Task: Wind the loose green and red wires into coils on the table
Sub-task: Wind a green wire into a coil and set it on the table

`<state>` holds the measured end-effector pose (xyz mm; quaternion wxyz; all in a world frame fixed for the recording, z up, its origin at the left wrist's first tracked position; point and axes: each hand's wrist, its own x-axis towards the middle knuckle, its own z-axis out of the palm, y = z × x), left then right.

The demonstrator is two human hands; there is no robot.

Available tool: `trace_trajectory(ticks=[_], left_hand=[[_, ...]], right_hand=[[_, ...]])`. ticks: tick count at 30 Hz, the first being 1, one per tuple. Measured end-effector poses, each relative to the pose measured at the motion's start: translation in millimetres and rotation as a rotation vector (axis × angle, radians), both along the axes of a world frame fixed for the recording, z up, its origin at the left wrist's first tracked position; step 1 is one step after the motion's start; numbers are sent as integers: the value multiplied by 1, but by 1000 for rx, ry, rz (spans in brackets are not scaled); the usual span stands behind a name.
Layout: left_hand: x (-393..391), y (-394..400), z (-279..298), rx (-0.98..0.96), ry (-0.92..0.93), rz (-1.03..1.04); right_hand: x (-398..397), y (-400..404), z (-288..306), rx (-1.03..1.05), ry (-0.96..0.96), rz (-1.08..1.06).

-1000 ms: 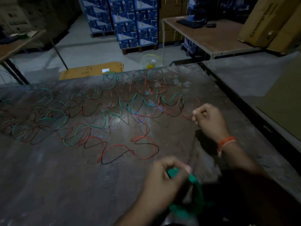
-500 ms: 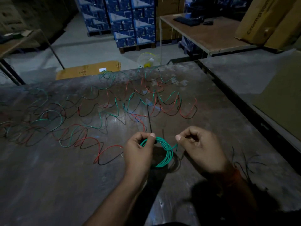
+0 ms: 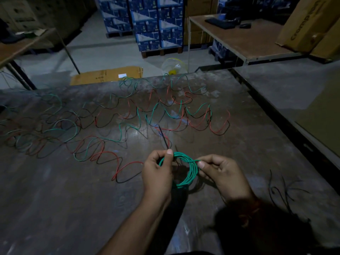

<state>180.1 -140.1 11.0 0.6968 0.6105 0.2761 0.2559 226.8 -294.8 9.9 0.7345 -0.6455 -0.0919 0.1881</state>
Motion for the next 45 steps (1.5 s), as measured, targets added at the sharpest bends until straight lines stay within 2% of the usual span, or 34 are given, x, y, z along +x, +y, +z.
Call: trace_trajectory(ticks=[3,7,9,10,12,15,16,18,22,24,27,31,34,39,45], left_hand=[[2,-7,-2,-132,6,-44],[4,-14,-4,-222,19,-80],[5,-16,-3,-212,28,-96],[5,-18,-3,-207,32,-103],[7,-21,-4,-190,21,-116],[6,-17,-9,-58,9,-105],[5,-15,-13,18,13,-97],[1,-13,-17,131,31,-71],[1,-10,-22,291,49,-24],[3,-5,-22,401,46,19],[3,-3,-23,547,56,64],[-1,-14,-26,625,62,51],[1,-15,-26,610,61,70],[3,-15,-20,582,16,68],[5,-17,-22,483,2,46]], right_hand=[[-1,3,-12,-123,-118,-54],[-1,1,-24,-612,-691,-324],[7,-5,-23,-707,-804,-448],[9,-6,-20,-725,-780,-460],[10,-3,-19,-608,-502,-356],[2,9,-12,-57,187,-139],[0,10,-9,105,339,-95],[-3,7,-4,249,461,12],[-7,1,0,210,473,221],[-7,-1,-5,272,501,263],[-12,4,-10,354,565,212],[-28,25,-12,346,352,79],[-27,32,-15,258,200,-3],[-26,27,-23,258,161,-2],[-24,21,-31,161,291,-36]])
